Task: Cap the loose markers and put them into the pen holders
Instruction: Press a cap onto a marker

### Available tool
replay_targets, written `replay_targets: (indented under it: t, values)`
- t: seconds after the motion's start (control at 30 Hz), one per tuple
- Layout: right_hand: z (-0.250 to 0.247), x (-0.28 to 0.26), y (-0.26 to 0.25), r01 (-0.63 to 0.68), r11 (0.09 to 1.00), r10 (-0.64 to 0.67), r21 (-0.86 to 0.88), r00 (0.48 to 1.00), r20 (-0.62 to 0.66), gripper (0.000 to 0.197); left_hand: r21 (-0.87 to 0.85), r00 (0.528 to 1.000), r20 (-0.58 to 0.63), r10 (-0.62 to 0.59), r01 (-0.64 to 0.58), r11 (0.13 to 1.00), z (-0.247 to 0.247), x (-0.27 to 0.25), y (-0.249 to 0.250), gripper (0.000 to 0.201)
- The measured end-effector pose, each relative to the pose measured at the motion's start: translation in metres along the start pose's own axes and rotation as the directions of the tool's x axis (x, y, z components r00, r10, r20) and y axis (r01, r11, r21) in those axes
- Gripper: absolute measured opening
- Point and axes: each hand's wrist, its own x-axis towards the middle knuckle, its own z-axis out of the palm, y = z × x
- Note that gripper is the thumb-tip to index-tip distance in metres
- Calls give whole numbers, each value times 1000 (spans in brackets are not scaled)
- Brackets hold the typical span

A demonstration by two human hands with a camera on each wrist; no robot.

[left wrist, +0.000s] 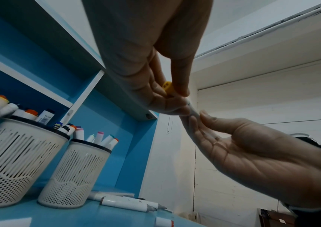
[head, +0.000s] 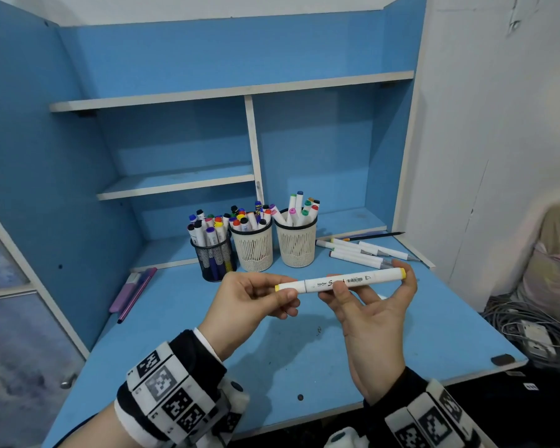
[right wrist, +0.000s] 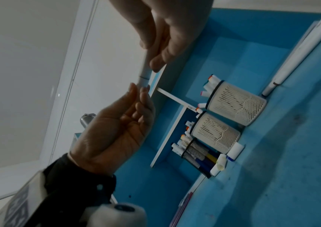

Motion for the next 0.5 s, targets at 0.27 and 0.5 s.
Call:
replay_targets:
  t: [0.27,0.5]
  values:
    - [0,14,-7,32,999,-30,-21,996,82,52,189,999,28,-37,31,981,-13,7,-5,15]
    - [1,34,-11,69,971,-23,-230,980,197,27,491,991,131,-8,-57,869,-11,23,-3,21]
